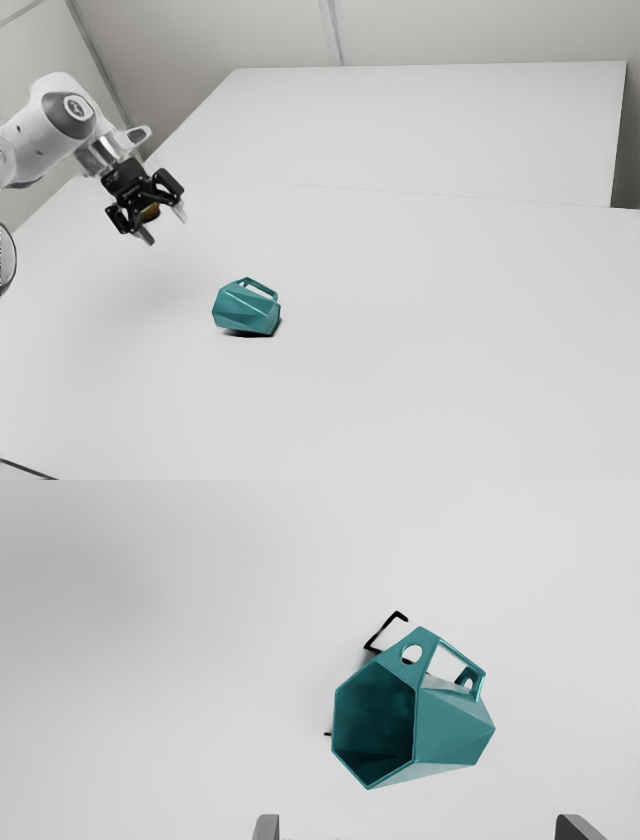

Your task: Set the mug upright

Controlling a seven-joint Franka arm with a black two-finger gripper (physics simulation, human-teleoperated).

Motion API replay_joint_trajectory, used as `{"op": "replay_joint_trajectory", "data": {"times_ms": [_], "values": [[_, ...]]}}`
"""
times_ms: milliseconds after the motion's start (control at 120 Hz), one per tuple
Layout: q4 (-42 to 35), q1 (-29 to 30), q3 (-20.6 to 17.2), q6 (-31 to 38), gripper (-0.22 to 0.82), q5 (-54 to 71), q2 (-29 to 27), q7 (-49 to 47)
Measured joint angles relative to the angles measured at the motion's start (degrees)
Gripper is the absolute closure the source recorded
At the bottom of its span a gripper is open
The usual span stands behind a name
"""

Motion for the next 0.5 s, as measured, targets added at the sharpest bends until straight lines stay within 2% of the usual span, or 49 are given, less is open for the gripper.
{"op": "replay_joint_trajectory", "data": {"times_ms": [167,500], "values": [[-4.8,0.16,1.35,-1.62,0.0,-6.79,2.98,0.17],[-6.65,-0.74,1.01,-2.4,0.0,-16.04,9.17,0.38]]}}
